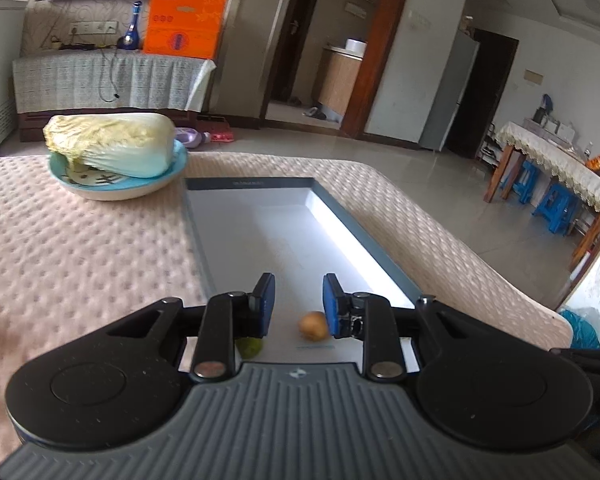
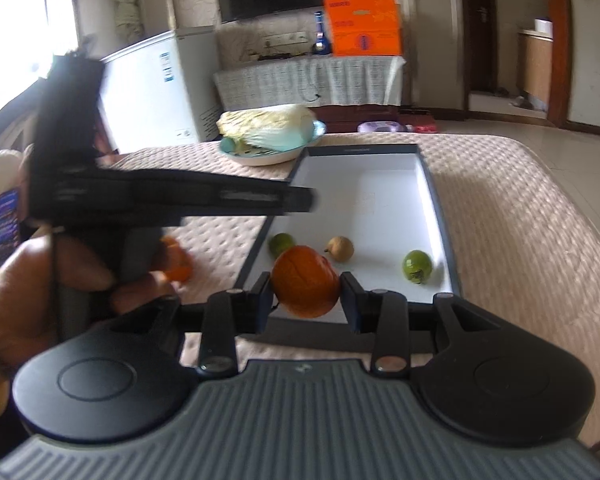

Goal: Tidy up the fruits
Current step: 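Open the left tool to drop the kiwi in the box while the right tool holds the mandarin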

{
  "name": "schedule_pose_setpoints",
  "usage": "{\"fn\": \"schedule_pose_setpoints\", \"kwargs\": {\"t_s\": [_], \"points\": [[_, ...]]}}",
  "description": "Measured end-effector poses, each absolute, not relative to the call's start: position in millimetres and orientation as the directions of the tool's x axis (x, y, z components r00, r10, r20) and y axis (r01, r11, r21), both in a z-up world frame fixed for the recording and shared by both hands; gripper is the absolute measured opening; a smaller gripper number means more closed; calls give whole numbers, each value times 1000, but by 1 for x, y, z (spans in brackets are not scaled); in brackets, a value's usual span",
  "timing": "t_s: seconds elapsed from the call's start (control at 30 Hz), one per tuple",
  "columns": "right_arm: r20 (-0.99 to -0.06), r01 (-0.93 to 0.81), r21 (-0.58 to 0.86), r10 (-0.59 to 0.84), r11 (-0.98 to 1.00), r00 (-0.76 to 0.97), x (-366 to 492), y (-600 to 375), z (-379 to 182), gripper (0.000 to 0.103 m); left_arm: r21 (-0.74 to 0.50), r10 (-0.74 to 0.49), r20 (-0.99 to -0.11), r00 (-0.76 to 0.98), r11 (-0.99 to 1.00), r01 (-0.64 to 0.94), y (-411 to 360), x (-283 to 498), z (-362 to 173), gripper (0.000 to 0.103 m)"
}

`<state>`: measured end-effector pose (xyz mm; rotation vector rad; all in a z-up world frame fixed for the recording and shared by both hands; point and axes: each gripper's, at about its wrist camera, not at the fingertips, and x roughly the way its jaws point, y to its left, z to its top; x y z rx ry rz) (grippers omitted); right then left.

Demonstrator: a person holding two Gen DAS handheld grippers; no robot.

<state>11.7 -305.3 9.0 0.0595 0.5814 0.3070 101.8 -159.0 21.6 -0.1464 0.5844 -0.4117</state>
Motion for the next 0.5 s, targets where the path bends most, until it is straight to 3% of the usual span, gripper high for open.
{"fn": "schedule_pose_setpoints", "kwargs": {"t_s": [0.5], "points": [[-589,-214,131,249,968,768,43,-289,-7,39,-181,-360,-552,752,932,313,-115,36,39,30]]}}
